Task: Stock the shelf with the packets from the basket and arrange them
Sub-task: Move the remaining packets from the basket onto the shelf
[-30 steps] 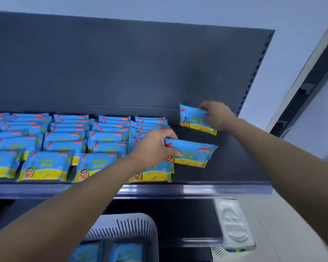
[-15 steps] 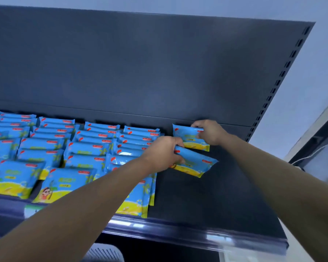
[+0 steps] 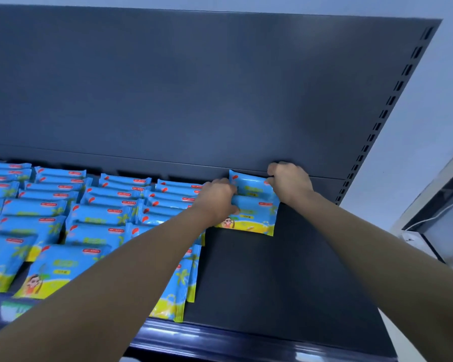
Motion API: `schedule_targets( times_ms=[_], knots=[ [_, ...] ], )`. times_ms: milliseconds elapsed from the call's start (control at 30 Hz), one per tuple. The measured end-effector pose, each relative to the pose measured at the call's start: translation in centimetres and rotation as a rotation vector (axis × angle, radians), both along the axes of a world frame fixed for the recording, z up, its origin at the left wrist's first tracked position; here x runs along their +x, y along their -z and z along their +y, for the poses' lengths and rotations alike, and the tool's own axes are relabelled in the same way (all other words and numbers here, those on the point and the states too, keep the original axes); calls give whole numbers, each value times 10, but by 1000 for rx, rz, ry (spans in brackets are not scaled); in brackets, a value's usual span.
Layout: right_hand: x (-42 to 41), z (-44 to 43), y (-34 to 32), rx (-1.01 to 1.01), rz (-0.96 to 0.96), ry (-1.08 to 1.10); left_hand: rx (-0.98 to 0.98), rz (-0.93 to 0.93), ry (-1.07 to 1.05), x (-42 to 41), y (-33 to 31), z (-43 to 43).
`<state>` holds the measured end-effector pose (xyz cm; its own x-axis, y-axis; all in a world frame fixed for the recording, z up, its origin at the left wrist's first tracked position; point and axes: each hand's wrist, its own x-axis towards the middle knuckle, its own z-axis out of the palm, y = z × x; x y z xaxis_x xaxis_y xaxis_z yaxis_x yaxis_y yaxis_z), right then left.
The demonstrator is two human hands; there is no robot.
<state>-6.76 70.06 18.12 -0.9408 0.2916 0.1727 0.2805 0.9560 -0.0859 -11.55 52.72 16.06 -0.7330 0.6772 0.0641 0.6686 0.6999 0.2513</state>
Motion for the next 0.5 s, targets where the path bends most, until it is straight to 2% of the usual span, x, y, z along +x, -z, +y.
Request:
schedule_targets(
  times_ms=[133, 333, 500],
  knots=[
    [9, 2, 0, -61, 92, -23, -52, 40, -4, -13, 3, 17],
    [23, -7, 1, 18, 147, -59, -92, 230, -29, -14, 14, 29],
    [31, -28, -3, 51, 262, -112, 80, 279, -26, -3, 4, 11]
  ],
)
